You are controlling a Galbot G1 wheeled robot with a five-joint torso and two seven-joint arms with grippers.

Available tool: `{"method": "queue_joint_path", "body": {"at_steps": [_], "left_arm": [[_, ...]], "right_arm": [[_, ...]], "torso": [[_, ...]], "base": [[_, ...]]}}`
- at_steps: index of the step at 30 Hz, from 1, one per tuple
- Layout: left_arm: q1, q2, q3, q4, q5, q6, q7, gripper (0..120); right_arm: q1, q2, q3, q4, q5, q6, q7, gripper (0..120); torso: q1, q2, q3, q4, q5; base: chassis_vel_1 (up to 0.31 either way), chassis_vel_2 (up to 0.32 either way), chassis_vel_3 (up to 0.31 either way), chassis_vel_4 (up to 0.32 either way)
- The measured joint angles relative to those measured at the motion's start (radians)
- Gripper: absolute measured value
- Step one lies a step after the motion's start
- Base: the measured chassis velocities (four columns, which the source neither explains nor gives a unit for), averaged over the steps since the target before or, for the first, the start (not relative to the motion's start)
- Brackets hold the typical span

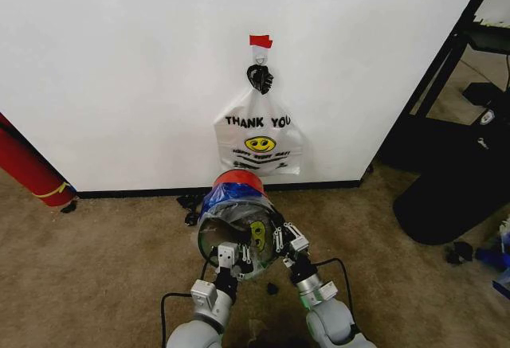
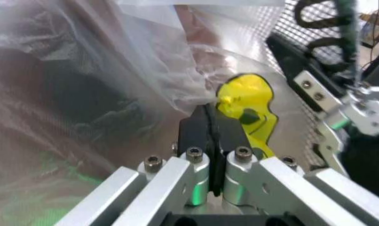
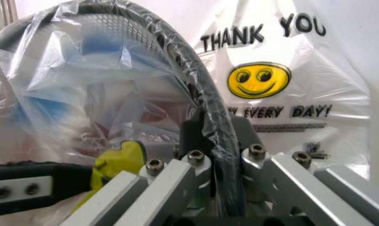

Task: Pick up the garbage bag from the wall and place it over the trash bin.

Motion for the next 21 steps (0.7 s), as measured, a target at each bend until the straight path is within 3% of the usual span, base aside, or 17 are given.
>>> {"method": "queue_joint_path", "body": {"at_steps": [21], "left_arm": [[-0.011,-0.005,-0.016,0.022,-0.006,-0.025,-0.013,0]], "right_arm": [[0.003,0.021,-0.001,-0.007,0.038,0.005,-0.039,0]], "torso": [[0.000,0.000,0.000,0.0000,-0.0001]], "base": [[0.000,0.000,0.000,0.000]]}}
